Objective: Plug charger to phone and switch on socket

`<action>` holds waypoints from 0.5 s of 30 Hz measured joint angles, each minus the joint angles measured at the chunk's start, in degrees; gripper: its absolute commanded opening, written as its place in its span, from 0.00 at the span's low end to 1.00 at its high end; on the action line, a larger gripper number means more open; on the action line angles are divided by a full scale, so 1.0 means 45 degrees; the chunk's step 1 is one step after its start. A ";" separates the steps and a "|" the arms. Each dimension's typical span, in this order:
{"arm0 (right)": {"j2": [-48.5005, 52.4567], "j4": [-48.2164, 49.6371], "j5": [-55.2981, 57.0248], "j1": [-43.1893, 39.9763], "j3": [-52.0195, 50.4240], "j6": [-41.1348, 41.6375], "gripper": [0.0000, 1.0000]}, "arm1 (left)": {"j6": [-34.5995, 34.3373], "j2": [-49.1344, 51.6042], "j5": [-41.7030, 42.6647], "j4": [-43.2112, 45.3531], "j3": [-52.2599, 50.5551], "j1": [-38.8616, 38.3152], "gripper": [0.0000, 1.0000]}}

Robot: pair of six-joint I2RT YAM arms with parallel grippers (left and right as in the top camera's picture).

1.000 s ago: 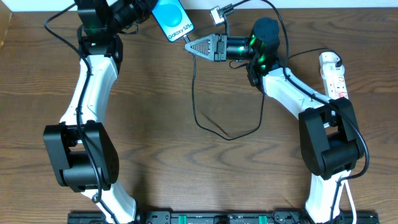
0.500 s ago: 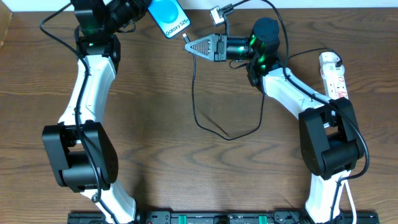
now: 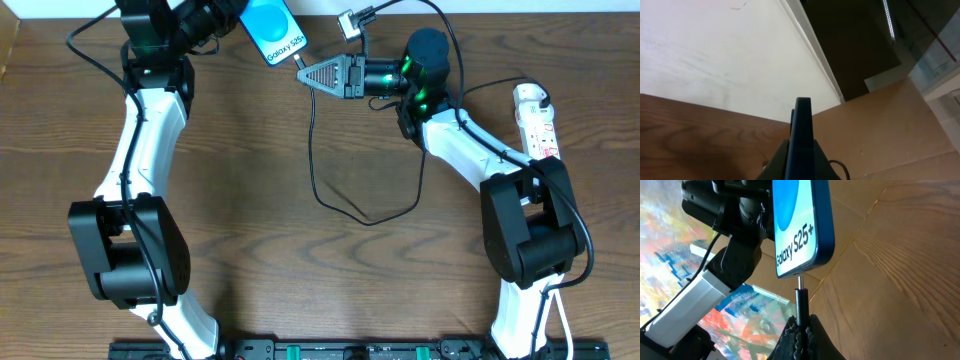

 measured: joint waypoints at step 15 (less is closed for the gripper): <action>0.0000 -0.0010 -0.0092 0.0180 0.0000 0.0068 0.01 | 0.0000 0.0000 -0.0010 0.0005 0.0000 -0.0141 0.07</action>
